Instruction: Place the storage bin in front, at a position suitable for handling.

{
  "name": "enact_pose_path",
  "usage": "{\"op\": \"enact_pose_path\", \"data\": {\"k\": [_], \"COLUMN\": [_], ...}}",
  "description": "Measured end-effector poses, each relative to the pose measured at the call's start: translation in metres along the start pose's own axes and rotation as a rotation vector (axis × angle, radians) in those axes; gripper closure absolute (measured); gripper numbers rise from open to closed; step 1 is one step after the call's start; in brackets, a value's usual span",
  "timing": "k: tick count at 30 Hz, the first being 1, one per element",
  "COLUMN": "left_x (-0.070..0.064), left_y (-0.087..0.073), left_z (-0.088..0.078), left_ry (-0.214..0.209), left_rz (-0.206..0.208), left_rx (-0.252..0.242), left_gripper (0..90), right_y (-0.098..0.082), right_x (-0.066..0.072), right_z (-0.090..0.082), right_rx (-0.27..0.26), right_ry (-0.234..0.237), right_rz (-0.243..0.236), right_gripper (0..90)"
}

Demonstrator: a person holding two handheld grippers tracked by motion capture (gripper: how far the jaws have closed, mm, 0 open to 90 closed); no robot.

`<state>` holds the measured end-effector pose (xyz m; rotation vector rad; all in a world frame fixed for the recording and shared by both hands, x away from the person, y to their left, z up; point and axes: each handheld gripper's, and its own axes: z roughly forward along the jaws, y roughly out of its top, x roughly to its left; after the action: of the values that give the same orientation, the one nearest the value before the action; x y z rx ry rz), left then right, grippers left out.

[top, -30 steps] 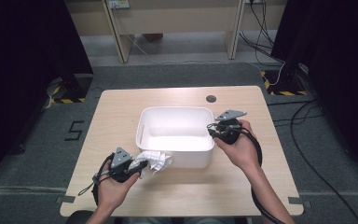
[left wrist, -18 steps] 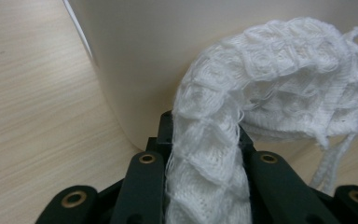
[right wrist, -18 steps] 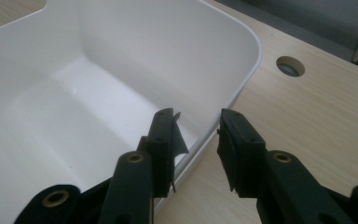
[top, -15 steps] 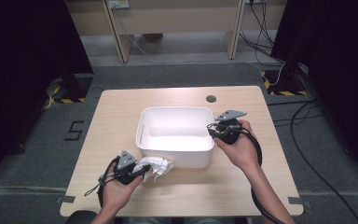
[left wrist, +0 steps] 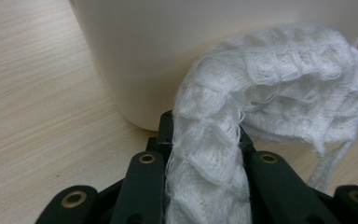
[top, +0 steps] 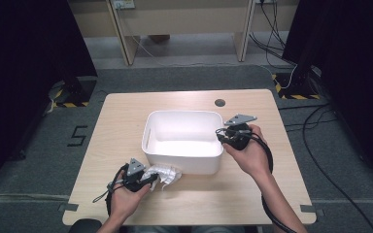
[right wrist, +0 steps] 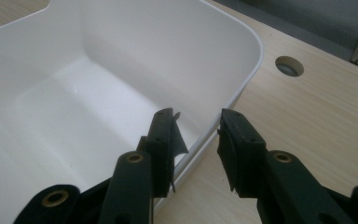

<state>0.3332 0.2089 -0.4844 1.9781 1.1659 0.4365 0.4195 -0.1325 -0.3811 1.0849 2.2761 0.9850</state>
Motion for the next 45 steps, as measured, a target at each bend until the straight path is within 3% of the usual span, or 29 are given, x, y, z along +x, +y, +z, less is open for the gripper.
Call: {"op": "enact_pose_path", "data": {"k": [17, 28, 35, 45], "left_x": [0.002, 0.004, 0.009, 0.016], "left_y": [-0.005, -0.006, -0.006, -0.006], "left_z": [0.012, 0.011, 0.006, 0.002], "left_ry": [-0.009, -0.009, 0.009, 0.021], "left_rz": [-0.009, -0.013, -0.038, -0.044], "left_rx": [0.039, 0.039, 0.049, 0.055], "left_gripper": [73.5, 73.5, 73.5, 73.4], "right_y": [0.0, 0.0, 0.0, 0.0], "right_x": [0.0, 0.0, 0.0, 0.0], "right_z": [0.0, 0.0, 0.0, 0.0], "right_rx": [-0.001, 0.0, 0.0, -0.001], "right_ry": [0.0, 0.0, 0.001, 0.001], "right_rz": [0.002, 0.001, 0.001, 0.001], "right_gripper": [66.6, 66.6, 66.5, 66.6]}}
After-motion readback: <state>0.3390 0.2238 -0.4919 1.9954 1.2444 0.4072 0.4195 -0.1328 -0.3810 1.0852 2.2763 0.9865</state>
